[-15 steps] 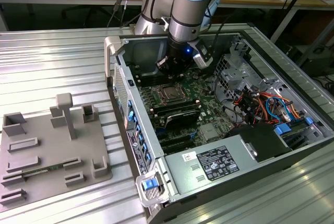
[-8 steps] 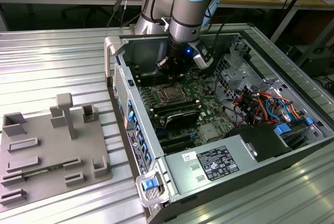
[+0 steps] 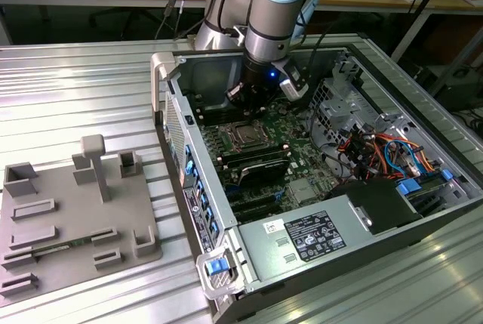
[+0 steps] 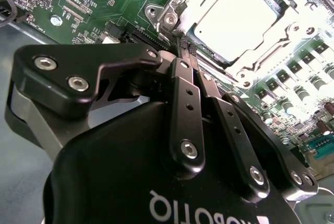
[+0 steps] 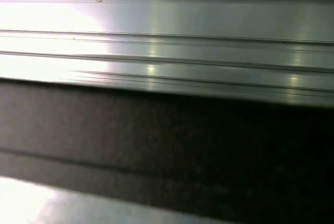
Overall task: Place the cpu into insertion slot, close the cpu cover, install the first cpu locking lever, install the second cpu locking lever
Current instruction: 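Install the first cpu locking lever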
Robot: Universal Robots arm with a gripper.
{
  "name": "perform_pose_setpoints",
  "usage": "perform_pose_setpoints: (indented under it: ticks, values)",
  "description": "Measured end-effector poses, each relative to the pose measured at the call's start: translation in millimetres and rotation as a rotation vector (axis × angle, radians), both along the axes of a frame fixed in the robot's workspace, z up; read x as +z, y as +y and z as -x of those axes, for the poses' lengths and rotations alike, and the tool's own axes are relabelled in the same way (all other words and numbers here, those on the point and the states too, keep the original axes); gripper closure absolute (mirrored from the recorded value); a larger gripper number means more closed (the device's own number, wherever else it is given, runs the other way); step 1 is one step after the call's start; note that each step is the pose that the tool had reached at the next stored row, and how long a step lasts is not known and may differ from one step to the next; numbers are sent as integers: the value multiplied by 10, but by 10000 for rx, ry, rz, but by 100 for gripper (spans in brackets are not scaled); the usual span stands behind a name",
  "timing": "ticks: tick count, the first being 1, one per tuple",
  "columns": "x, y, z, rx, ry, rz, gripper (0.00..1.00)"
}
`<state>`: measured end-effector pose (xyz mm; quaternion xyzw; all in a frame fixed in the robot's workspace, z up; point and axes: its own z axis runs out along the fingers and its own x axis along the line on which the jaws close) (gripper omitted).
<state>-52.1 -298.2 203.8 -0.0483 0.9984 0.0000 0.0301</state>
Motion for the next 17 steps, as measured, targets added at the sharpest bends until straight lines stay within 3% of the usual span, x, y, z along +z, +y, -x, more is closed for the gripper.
perform_pose_setpoints:
  ticks: [7,17]
  values:
    - [-47,1,-5,-1,-2,-3,89]
    - [-65,24,-5,9,13,13,89]
